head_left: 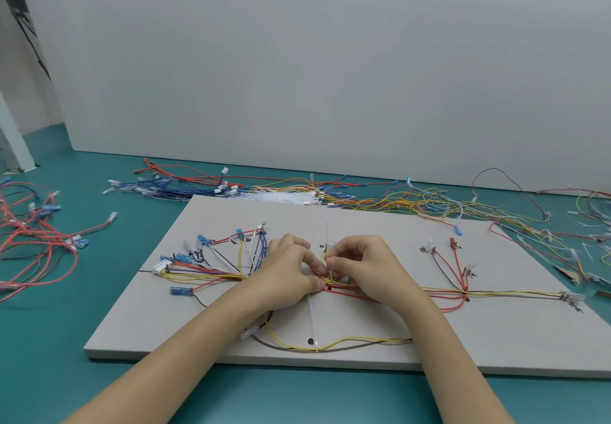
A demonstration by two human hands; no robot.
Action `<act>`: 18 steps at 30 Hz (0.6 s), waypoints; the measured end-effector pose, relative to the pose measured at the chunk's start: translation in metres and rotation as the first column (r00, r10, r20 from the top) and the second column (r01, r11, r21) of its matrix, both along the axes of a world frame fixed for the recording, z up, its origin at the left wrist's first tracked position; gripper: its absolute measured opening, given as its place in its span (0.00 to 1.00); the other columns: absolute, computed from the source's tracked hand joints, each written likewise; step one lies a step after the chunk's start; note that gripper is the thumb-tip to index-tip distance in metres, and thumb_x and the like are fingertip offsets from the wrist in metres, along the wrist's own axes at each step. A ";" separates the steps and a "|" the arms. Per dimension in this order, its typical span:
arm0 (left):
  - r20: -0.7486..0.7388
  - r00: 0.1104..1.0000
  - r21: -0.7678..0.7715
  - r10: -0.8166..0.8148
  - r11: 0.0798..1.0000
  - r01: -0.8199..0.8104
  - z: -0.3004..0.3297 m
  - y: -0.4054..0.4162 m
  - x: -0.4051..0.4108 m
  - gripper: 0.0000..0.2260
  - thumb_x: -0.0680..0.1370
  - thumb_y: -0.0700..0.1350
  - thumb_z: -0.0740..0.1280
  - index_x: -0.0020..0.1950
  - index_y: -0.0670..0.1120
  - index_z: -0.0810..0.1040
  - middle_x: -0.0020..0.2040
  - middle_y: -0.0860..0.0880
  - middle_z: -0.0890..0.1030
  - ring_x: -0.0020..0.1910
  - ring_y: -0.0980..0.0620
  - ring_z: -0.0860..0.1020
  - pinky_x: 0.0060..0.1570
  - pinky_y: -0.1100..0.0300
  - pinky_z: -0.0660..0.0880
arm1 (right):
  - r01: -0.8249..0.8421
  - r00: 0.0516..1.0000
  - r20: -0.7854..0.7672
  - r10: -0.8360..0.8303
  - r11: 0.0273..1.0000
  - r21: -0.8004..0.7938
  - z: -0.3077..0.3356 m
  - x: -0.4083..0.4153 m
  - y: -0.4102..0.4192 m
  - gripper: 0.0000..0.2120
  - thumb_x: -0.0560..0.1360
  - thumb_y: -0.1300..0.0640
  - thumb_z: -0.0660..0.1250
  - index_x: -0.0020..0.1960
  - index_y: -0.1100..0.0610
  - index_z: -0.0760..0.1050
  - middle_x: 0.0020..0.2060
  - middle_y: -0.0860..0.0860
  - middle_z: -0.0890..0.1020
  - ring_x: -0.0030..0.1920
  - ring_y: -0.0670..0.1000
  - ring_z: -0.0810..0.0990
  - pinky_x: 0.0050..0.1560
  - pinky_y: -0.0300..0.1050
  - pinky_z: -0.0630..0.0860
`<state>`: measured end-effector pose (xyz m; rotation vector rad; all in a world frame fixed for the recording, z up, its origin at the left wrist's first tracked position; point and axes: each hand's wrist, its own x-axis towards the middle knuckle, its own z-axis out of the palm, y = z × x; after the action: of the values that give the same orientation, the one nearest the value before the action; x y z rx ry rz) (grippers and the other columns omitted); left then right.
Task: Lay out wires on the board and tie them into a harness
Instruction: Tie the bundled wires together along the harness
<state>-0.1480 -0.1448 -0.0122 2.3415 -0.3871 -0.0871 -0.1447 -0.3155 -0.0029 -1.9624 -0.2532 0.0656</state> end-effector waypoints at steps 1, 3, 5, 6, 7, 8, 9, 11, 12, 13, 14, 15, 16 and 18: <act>0.002 1.000 0.002 -0.001 1.000 0.001 0.000 0.000 0.000 0.06 0.74 0.47 0.73 0.50 0.54 0.82 0.62 0.54 0.67 0.69 0.55 0.59 0.61 0.65 0.54 | -0.004 1.000 -0.002 0.004 1.000 0.013 0.000 0.000 0.000 0.09 0.74 0.69 0.69 0.39 0.58 0.79 0.32 0.53 0.82 0.28 0.45 0.77 0.31 0.34 0.73; 0.004 1.000 0.000 -0.001 1.000 0.001 0.000 0.001 0.000 0.05 0.74 0.47 0.73 0.49 0.54 0.81 0.64 0.53 0.67 0.69 0.55 0.59 0.61 0.65 0.54 | -0.003 1.000 0.008 0.003 1.000 0.014 -0.001 0.000 0.001 0.09 0.74 0.69 0.68 0.39 0.58 0.79 0.32 0.54 0.82 0.28 0.45 0.77 0.32 0.35 0.73; 0.002 1.000 0.001 -0.004 1.000 0.004 0.000 0.001 0.000 0.05 0.74 0.47 0.73 0.48 0.55 0.81 0.64 0.54 0.67 0.69 0.55 0.59 0.61 0.65 0.54 | 0.003 1.000 0.018 -0.003 1.000 0.013 -0.003 0.001 0.002 0.09 0.74 0.69 0.68 0.39 0.58 0.79 0.32 0.54 0.81 0.29 0.45 0.77 0.32 0.36 0.73; 0.002 1.000 0.003 -0.004 1.000 0.004 0.000 0.000 -0.001 0.04 0.74 0.47 0.73 0.48 0.55 0.81 0.63 0.54 0.67 0.69 0.55 0.59 0.61 0.65 0.54 | 0.008 1.000 0.022 -0.008 1.000 0.012 -0.003 0.001 0.002 0.09 0.74 0.69 0.68 0.39 0.58 0.79 0.32 0.55 0.81 0.29 0.46 0.76 0.33 0.36 0.74; 0.004 1.000 0.006 -0.005 1.000 0.005 0.000 0.000 0.000 0.04 0.74 0.47 0.73 0.48 0.55 0.81 0.63 0.54 0.67 0.69 0.55 0.59 0.61 0.65 0.55 | 0.013 1.000 0.028 -0.013 1.000 0.007 -0.004 0.001 0.003 0.09 0.74 0.69 0.68 0.39 0.58 0.79 0.32 0.55 0.81 0.29 0.46 0.76 0.33 0.37 0.74; 0.006 1.000 0.009 -0.005 1.000 0.005 0.000 0.000 0.000 0.04 0.74 0.48 0.73 0.47 0.55 0.81 0.63 0.54 0.67 0.69 0.55 0.59 0.61 0.64 0.55 | 0.017 0.999 0.034 -0.017 1.000 0.001 -0.004 0.002 0.003 0.09 0.74 0.69 0.69 0.39 0.57 0.79 0.32 0.55 0.82 0.29 0.46 0.77 0.34 0.37 0.74; 0.009 1.000 0.011 -0.005 1.000 0.005 0.000 0.000 0.000 0.04 0.74 0.47 0.73 0.47 0.55 0.80 0.63 0.54 0.67 0.69 0.55 0.59 0.62 0.64 0.55 | 0.020 0.999 0.040 -0.020 1.000 -0.008 -0.005 0.002 0.003 0.10 0.74 0.68 0.69 0.38 0.56 0.80 0.32 0.55 0.82 0.29 0.46 0.77 0.34 0.38 0.74; 0.010 1.000 0.009 -0.005 1.000 0.005 0.000 0.000 0.000 0.04 0.74 0.47 0.73 0.46 0.56 0.80 0.62 0.54 0.67 0.69 0.54 0.59 0.62 0.64 0.55 | 0.022 0.998 0.054 -0.020 0.999 -0.032 -0.005 0.002 0.003 0.10 0.73 0.68 0.69 0.38 0.55 0.80 0.33 0.55 0.83 0.30 0.46 0.78 0.35 0.39 0.75; 0.009 1.000 0.008 -0.005 1.000 0.005 0.000 0.000 0.000 0.04 0.74 0.47 0.73 0.45 0.56 0.79 0.62 0.54 0.67 0.69 0.54 0.59 0.62 0.64 0.55 | 0.025 0.998 0.062 -0.022 0.999 -0.041 -0.005 0.002 0.003 0.11 0.73 0.68 0.69 0.38 0.54 0.80 0.33 0.55 0.83 0.30 0.46 0.78 0.36 0.39 0.76; 0.008 1.000 0.008 -0.006 1.000 0.006 -0.001 0.000 0.000 0.05 0.74 0.47 0.73 0.45 0.56 0.79 0.62 0.54 0.67 0.68 0.55 0.59 0.62 0.64 0.55 | 0.029 0.997 0.069 -0.026 0.998 -0.048 -0.005 0.002 0.003 0.10 0.73 0.68 0.69 0.38 0.54 0.80 0.33 0.56 0.83 0.30 0.46 0.79 0.36 0.40 0.76; 0.007 1.000 0.006 -0.006 1.000 0.005 -0.001 0.000 0.000 0.05 0.74 0.47 0.73 0.45 0.56 0.79 0.61 0.54 0.67 0.68 0.55 0.59 0.62 0.64 0.55 | 0.033 0.997 0.075 -0.028 0.998 -0.054 -0.006 0.002 0.003 0.10 0.73 0.68 0.69 0.38 0.54 0.80 0.34 0.57 0.84 0.31 0.47 0.79 0.37 0.41 0.77; 0.008 1.000 0.005 -0.006 1.000 0.006 -0.001 0.001 0.000 0.04 0.74 0.47 0.73 0.45 0.56 0.80 0.61 0.54 0.67 0.68 0.55 0.59 0.62 0.64 0.55 | 0.035 0.996 0.080 -0.031 0.998 -0.057 -0.006 0.002 0.003 0.10 0.73 0.68 0.69 0.38 0.55 0.80 0.35 0.58 0.84 0.31 0.47 0.79 0.38 0.43 0.78; 0.008 1.000 0.003 -0.006 1.000 0.006 -0.001 0.001 0.001 0.04 0.74 0.48 0.73 0.45 0.56 0.80 0.60 0.54 0.67 0.68 0.55 0.60 0.62 0.64 0.55 | 0.037 0.996 0.083 -0.032 0.998 -0.057 -0.006 0.002 0.003 0.09 0.73 0.68 0.69 0.39 0.55 0.80 0.36 0.59 0.84 0.31 0.47 0.79 0.39 0.44 0.78; 0.009 1.000 0.002 -0.012 1.000 0.012 -0.001 0.002 0.001 0.04 0.73 0.48 0.73 0.45 0.56 0.80 0.60 0.54 0.67 0.68 0.54 0.60 0.62 0.64 0.55 | 0.039 0.996 0.078 -0.035 0.998 -0.047 -0.006 0.001 0.003 0.09 0.73 0.68 0.69 0.39 0.56 0.80 0.37 0.60 0.84 0.31 0.48 0.79 0.40 0.44 0.79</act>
<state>-0.1474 -0.1432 -0.0131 2.3420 -0.4057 -0.0832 -0.1434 -0.3122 -0.0093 -2.0201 -0.2674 -0.0281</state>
